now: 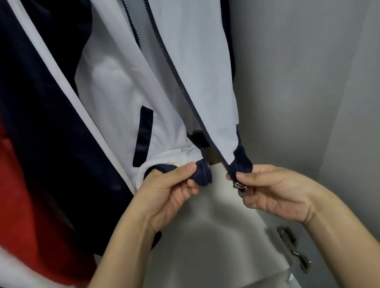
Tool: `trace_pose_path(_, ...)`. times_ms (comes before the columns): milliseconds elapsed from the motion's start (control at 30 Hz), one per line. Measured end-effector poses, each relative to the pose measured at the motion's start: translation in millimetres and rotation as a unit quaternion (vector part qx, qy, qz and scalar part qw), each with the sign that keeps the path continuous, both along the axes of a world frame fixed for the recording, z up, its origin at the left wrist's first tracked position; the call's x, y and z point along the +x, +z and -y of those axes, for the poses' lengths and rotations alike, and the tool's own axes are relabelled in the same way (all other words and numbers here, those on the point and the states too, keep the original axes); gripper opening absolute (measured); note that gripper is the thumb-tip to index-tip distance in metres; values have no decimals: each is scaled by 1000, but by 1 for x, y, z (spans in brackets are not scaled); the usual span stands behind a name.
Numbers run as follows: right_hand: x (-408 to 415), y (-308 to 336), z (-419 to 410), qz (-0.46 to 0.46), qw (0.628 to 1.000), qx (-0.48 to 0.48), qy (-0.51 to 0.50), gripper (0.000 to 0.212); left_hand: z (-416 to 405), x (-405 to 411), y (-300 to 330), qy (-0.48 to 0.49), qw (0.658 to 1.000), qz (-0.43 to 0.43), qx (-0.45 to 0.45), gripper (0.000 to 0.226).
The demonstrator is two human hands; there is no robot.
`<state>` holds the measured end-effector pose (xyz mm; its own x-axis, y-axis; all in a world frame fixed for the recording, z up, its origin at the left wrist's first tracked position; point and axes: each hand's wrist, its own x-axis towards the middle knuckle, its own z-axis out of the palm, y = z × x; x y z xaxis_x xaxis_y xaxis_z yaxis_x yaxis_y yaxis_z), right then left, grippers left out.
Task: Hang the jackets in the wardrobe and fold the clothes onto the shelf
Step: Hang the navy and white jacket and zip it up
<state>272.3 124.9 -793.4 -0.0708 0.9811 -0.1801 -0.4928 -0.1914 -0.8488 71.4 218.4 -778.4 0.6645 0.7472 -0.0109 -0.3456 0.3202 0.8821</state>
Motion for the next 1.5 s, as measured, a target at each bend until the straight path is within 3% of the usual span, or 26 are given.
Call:
trace_pose_path(167, -2, 2, -3, 37, 999, 14, 25, 12, 1, 7, 2, 39, 996, -34, 66, 16)
trace_pose_path(367, -22, 0, -13, -75, 988, 125, -47, 9, 4, 16, 9, 116, 985, 3, 129, 9)
trace_pose_path(500, -31, 1, -19, -114, 982, 124, -85, 12, 10, 21, 13, 208, 960, -12, 188, 21)
trace_pose_path(667, -34, 2, -21, -136, 977, 128, -99, 9, 22, 26, 16, 257, 930, -58, 258, 14)
trace_pose_path(967, -42, 7, -20, -145, 975, 130, -110, 13, 26, 29, 16, 267, 921, -71, 274, 16)
trace_pose_path(1100, -45, 7, -22, -147, 972, 122, -140, 7, 23, 29, 11, 296, 901, -116, 294, 26)
trace_pose_path(1200, -45, 8, -22, -133, 972, 116, -155, 8, 25, 28, 12, 273, 890, -114, 346, 8)
trace_pose_path(1300, -43, 9, -21, -119, 972, 115, -165, 8, 24, 26, 15, 239, 888, -113, 378, 14)
trace_pose_path(1433, -42, 9, -21, -87, 973, 112, -181, 4, 23, 22, 16, 238, 875, -177, 384, 12)
trace_pose_path(1500, -41, 7, -21, -71, 973, 105, -193, 9, 24, 22, 17, 222, 868, -225, 383, 39)
